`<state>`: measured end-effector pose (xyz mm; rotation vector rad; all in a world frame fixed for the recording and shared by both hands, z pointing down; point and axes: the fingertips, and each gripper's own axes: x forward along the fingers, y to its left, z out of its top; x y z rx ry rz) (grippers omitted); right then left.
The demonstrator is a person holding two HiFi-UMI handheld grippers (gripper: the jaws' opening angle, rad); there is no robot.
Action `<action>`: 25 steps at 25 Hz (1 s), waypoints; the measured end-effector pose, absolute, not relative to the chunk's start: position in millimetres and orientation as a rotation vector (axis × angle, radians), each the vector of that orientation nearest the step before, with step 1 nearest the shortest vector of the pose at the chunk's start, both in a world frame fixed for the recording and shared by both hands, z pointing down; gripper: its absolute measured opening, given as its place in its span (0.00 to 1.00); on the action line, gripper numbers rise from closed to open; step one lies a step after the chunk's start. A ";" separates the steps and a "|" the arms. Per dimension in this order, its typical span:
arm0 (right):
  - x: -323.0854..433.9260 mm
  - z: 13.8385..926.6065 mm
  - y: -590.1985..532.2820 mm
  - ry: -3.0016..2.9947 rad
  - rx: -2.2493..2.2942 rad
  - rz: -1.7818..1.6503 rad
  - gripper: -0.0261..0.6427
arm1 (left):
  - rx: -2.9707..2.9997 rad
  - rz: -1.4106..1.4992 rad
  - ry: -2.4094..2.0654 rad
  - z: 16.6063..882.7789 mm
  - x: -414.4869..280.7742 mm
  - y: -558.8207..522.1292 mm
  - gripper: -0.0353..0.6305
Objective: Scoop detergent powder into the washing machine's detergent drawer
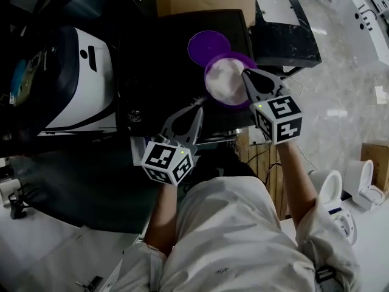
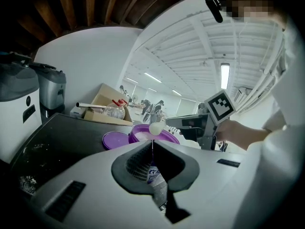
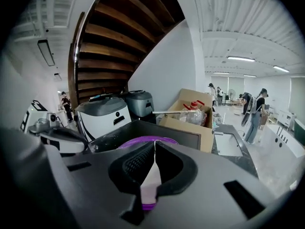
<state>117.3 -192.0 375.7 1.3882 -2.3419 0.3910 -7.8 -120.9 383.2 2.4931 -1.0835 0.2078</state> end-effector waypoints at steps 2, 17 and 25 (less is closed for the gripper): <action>116.8 378.7 -195.1 -2.324 1.337 0.374 0.05 | 2.482 0.205 -1.101 383.0 -7.7 -121.9 0.09; 104.7 402.9 -222.7 -2.217 1.046 0.368 0.04 | 2.432 0.190 -1.233 384.0 -2.5 -120.7 0.09; 93.8 406.2 -226.4 -2.245 0.915 0.350 0.04 | 2.418 0.179 -1.270 381.8 2.7 -119.6 0.09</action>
